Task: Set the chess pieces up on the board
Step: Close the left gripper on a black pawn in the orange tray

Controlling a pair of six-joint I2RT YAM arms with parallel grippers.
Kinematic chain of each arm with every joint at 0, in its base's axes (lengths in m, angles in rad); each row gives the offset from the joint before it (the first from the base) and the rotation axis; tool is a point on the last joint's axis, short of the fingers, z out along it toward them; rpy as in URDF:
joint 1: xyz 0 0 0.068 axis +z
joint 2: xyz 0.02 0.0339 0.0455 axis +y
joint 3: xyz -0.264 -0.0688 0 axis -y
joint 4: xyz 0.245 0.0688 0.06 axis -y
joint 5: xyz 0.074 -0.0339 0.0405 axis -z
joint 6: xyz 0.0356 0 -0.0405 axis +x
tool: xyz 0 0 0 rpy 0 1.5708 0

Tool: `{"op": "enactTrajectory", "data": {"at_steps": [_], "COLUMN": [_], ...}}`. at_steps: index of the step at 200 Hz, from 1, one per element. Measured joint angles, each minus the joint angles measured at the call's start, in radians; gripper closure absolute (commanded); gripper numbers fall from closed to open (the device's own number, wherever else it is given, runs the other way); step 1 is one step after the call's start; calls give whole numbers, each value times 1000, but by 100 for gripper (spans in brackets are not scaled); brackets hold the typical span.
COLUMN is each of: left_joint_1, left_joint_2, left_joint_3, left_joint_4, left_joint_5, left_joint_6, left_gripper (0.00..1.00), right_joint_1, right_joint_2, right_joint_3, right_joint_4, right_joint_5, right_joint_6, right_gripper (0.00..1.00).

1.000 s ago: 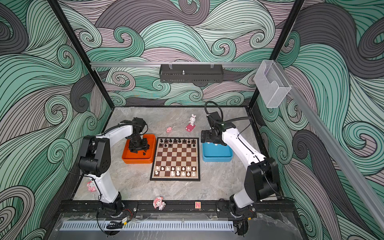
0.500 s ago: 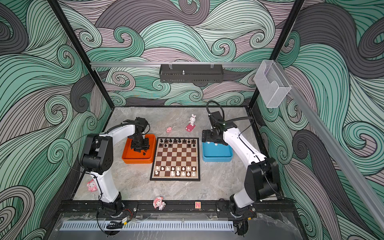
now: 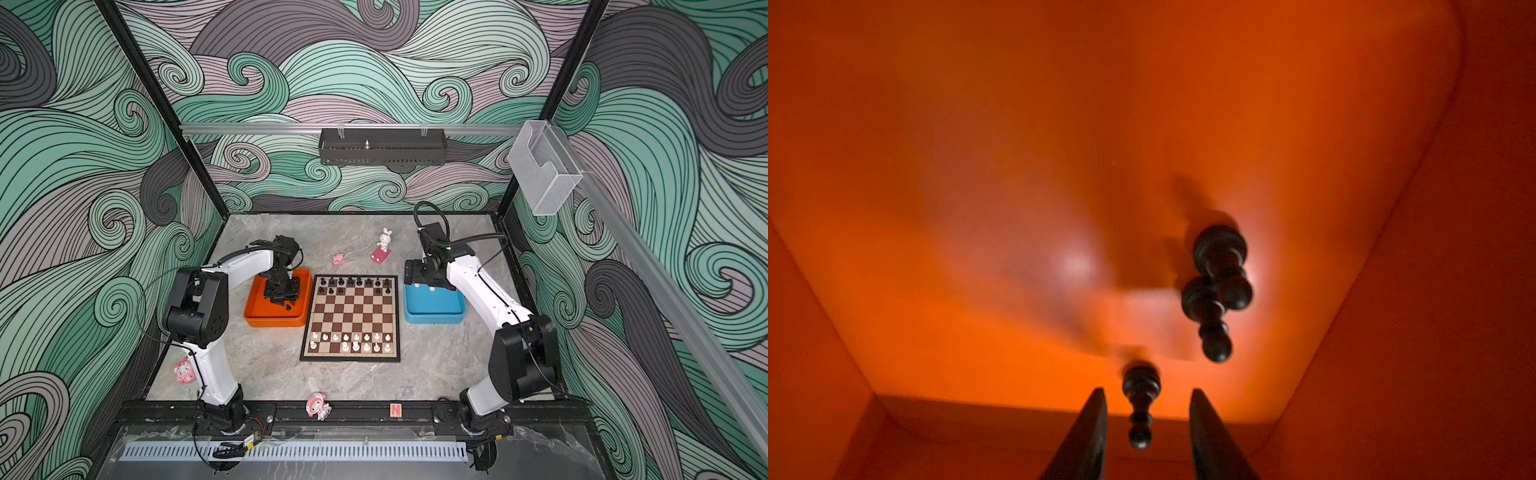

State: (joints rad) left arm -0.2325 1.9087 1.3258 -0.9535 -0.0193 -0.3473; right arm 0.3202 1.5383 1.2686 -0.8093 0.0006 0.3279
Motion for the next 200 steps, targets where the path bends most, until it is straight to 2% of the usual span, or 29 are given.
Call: {"op": "enactTrajectory", "data": {"at_steps": [106,182,200], "left_joint_1": [-6,-7,-7], "left_joint_2": [2,2,2], "left_joint_3": [0,-1,-1], "left_joint_4": [0,0,0], "left_joint_5": [-20,-25,-26], "left_joint_6": [5,7,10], "left_gripper": [67,81,81], "right_joint_1": [-11,-11,-12], "right_joint_2": [0,-1,-1], "right_joint_3": [-20,-21,-21], "right_joint_4": [2,3,3], "right_joint_5": [-2,-2,-2], "right_joint_6": [-3,-3,-3], "right_gripper": [8,8,8]}}
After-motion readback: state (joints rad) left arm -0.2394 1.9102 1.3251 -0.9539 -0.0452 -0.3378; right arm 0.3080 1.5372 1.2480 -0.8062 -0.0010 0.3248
